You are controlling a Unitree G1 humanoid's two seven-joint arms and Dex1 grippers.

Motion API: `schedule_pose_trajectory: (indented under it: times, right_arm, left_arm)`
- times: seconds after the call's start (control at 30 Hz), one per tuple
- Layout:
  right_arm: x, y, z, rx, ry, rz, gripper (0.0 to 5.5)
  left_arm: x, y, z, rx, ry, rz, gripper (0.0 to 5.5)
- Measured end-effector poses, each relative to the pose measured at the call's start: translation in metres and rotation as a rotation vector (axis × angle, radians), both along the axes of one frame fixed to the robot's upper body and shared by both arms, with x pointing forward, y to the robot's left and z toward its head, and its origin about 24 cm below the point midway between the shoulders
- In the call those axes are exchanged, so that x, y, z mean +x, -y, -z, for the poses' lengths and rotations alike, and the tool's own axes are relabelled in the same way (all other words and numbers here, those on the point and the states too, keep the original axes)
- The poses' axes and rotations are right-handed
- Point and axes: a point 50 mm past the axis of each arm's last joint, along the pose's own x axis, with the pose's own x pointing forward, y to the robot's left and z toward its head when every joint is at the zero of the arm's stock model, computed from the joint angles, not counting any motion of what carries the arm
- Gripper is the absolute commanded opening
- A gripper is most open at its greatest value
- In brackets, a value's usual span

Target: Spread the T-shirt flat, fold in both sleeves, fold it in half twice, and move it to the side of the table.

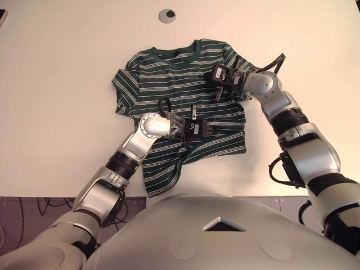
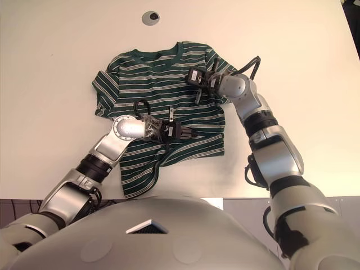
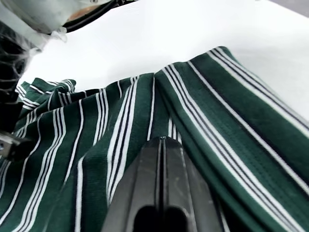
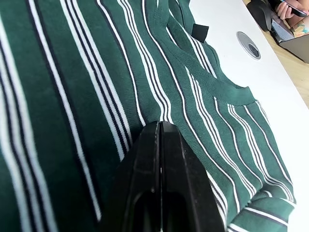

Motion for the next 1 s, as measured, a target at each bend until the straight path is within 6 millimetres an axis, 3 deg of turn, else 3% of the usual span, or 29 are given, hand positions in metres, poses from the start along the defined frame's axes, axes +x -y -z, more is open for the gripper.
schedule_pose_trajectory:
  times: [0.2, 0.43, 0.53, 0.6, 0.7, 0.9, 1.0]
  right_arm:
    - [0.010, -0.005, 0.001, -0.029, 0.024, 0.068, 0.00]
    - [0.017, -0.002, 0.003, -0.061, 0.020, 0.157, 0.00]
    - [0.019, 0.001, 0.003, -0.070, 0.026, 0.187, 0.00]
    - [0.019, 0.002, 0.003, -0.070, 0.031, 0.190, 0.00]
    - [0.014, 0.003, 0.003, -0.019, 0.041, 0.137, 0.00]
    - [-0.006, 0.007, -0.001, 0.185, 0.028, 0.047, 0.00]
    - [-0.008, 0.006, -0.021, 0.291, 0.079, 0.003, 0.00]
  left_arm:
    - [-0.050, -0.021, -0.004, 0.006, -0.127, 0.318, 0.03]
    - [-0.091, -0.035, -0.011, 0.011, -0.230, 0.470, 0.03]
    - [-0.091, -0.052, -0.016, 0.011, -0.315, 0.429, 0.03]
    - [-0.088, -0.058, -0.024, -0.031, -0.328, 0.400, 0.03]
    - [-0.074, -0.042, -0.038, -0.209, -0.276, 0.302, 0.03]
    - [0.000, -0.050, -0.059, -0.303, -0.104, -0.165, 0.03]
    - [0.039, -0.061, -0.064, -0.231, 0.027, -0.380, 0.03]
